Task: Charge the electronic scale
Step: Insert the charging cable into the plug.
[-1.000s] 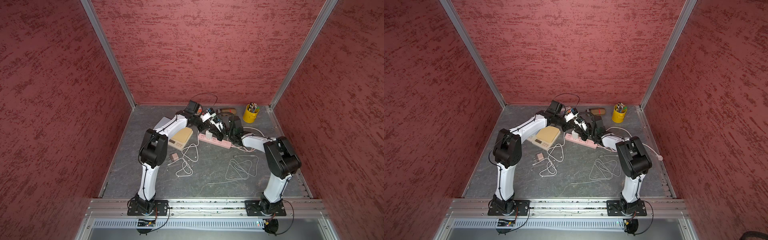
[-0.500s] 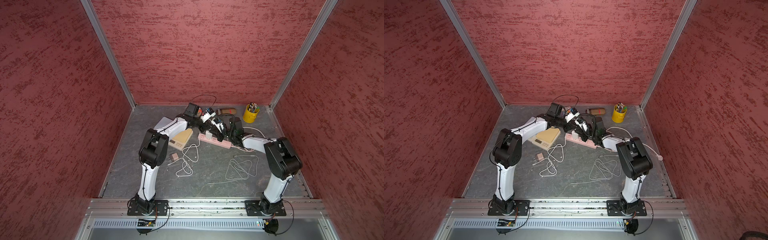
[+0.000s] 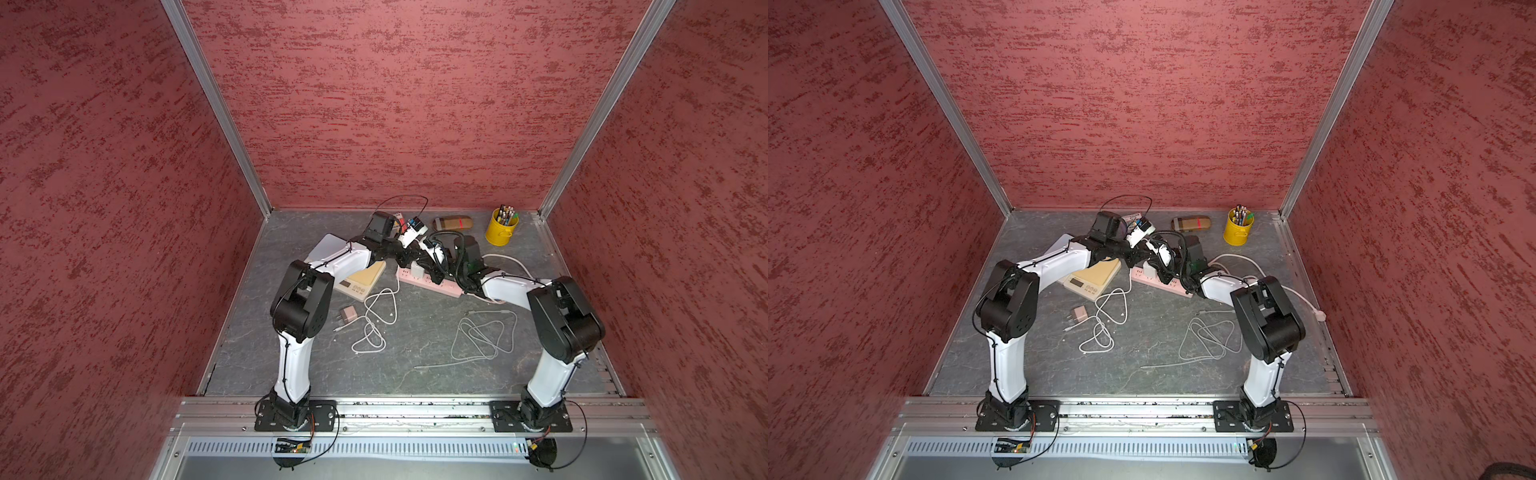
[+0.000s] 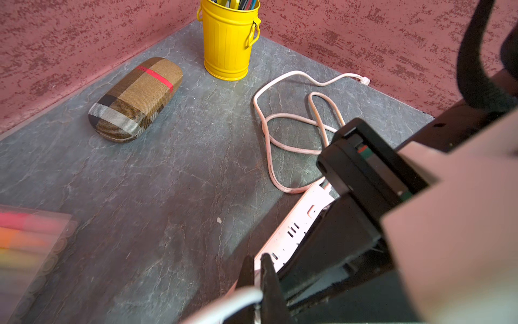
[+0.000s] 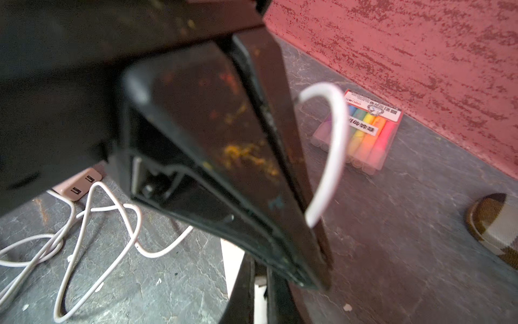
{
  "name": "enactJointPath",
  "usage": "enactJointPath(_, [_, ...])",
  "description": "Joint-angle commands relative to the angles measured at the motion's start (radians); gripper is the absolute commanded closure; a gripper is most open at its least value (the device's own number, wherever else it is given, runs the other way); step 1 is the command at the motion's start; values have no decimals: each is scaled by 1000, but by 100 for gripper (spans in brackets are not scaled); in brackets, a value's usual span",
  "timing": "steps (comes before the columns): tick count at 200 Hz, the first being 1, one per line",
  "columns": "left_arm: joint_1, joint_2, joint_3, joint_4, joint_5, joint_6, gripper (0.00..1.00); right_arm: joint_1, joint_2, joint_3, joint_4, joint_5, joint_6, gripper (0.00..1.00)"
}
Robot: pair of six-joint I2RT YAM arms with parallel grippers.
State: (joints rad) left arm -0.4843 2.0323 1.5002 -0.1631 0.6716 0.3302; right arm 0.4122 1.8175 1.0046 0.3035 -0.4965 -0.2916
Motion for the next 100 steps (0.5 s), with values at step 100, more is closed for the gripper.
enactJointPath(100, [-66,21,-131,-158,86,-62,100,43,24,-101,-89,137,119,100])
